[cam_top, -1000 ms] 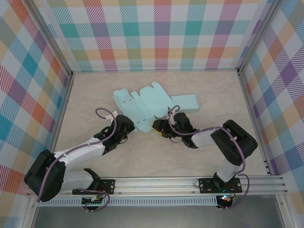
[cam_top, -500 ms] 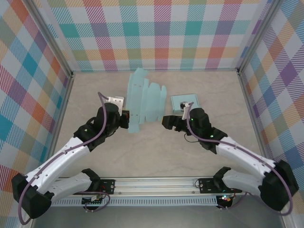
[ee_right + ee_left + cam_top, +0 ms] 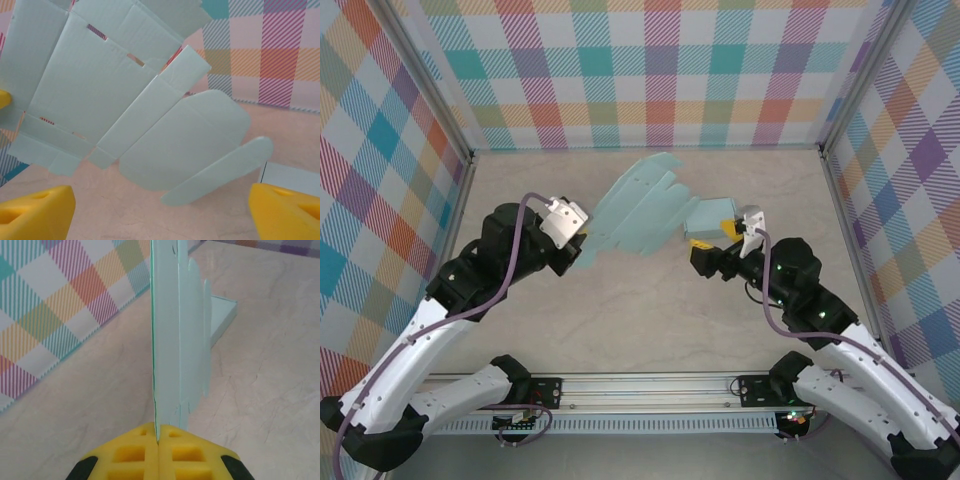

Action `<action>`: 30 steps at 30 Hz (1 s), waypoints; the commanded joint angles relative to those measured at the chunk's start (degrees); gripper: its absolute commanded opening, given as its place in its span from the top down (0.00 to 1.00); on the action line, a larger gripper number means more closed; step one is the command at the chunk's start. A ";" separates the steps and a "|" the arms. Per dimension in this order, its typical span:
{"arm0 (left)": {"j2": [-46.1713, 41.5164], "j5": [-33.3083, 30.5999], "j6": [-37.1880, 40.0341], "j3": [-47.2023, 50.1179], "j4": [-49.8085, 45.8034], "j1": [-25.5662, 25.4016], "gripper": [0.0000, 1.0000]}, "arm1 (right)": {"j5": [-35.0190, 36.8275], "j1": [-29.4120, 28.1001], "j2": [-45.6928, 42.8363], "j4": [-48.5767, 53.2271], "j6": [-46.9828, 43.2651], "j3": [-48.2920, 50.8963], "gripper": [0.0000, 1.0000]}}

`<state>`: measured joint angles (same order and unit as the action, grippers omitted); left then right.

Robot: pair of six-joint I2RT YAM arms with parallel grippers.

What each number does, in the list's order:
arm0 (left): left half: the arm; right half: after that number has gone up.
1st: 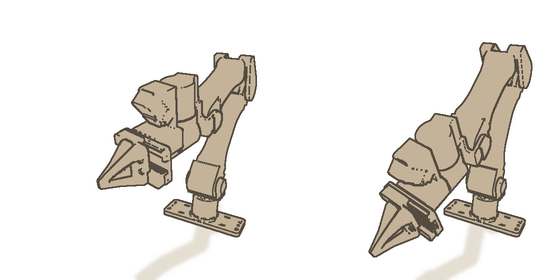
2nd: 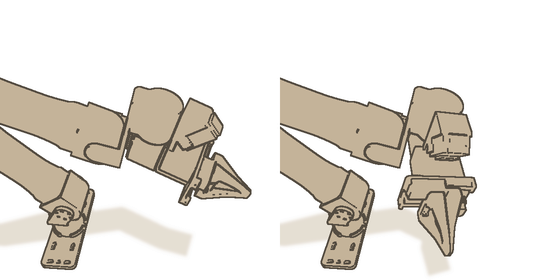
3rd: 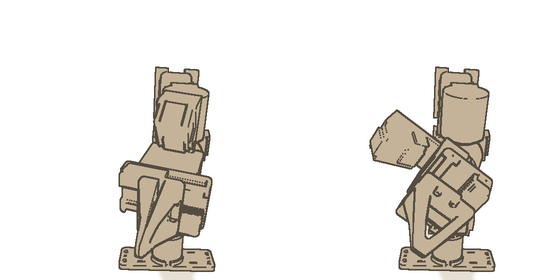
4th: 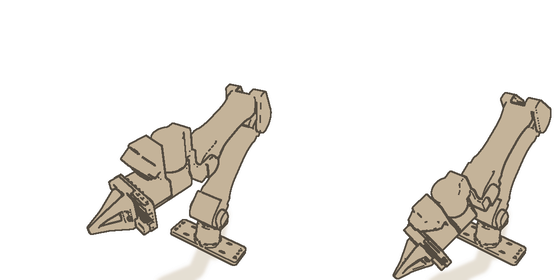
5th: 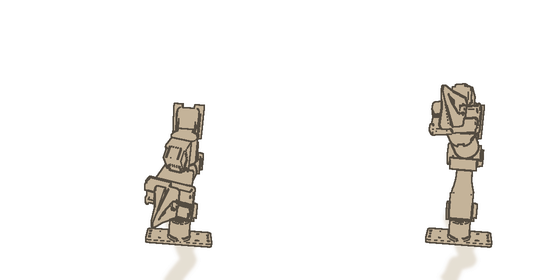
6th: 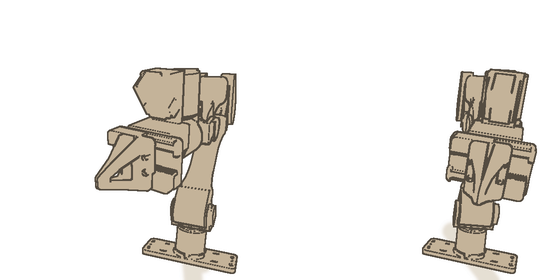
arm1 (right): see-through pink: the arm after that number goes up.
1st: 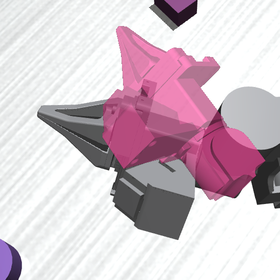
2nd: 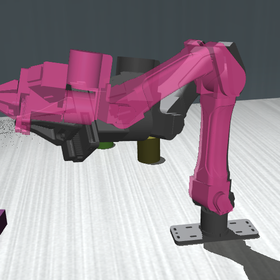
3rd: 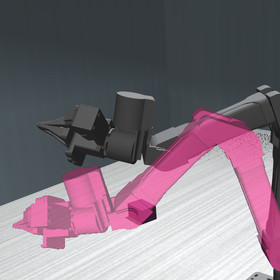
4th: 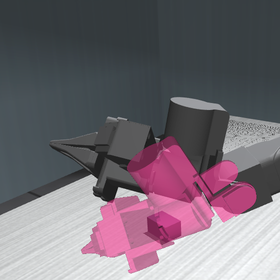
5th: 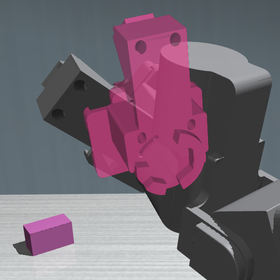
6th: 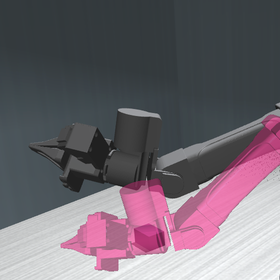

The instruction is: Fold the paper box

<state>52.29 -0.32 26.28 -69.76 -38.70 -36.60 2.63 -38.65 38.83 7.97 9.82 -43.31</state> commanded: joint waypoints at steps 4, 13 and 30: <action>1.40 4.88 15.16 -10.29 -11.19 -0.05 1.00 | -0.22 0.07 -0.74 3.31 -2.45 -3.69 0.13; 20.15 10.88 36.99 -30.39 -32.44 4.51 1.00 | 3.29 0.16 1.62 10.10 2.52 -9.08 0.02; 43.44 20.92 40.51 -30.67 -16.15 11.29 1.00 | 15.28 2.69 4.96 23.77 13.90 -12.94 0.00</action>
<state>99.46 19.49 67.96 -106.48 -66.52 -24.73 15.88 -36.80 43.31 28.14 19.99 -54.35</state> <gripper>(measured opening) 0.049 0.996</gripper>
